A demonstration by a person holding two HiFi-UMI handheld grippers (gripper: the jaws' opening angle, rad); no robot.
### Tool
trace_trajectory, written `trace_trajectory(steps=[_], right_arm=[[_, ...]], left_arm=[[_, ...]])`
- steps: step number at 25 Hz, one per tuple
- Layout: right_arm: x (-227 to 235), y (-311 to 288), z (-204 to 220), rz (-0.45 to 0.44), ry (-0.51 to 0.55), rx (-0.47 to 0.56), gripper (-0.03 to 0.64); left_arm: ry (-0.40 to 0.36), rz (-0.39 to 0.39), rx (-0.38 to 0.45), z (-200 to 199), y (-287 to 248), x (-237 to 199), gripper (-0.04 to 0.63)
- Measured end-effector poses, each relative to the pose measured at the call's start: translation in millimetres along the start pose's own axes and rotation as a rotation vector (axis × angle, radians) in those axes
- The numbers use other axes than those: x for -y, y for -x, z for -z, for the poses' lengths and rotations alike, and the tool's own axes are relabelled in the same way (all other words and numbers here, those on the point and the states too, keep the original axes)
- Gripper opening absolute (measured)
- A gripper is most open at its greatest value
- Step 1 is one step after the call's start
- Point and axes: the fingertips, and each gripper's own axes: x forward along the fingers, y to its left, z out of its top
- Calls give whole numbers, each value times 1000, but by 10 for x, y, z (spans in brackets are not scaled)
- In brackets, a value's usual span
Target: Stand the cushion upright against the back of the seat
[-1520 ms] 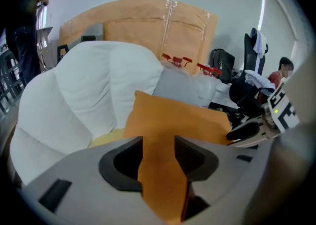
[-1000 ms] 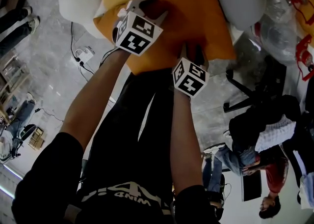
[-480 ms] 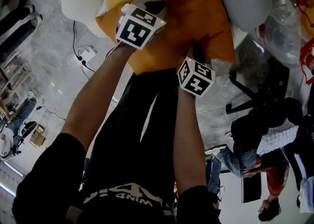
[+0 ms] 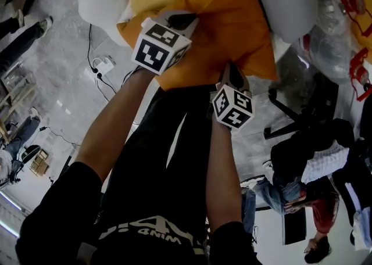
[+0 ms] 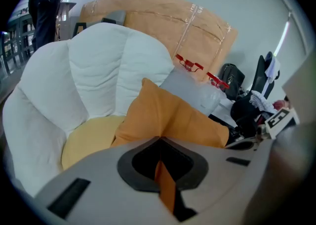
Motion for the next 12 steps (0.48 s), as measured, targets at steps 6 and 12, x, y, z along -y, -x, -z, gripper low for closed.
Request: trace_trajectory(steps=[6, 12], right_arm=[[-178, 289, -3, -30, 53, -5, 26], [-539, 611, -390, -84, 182, 48, 25]], left_arm=[[63, 1, 38, 30, 402, 80, 11], [137, -26, 125, -168, 986, -14, 11]])
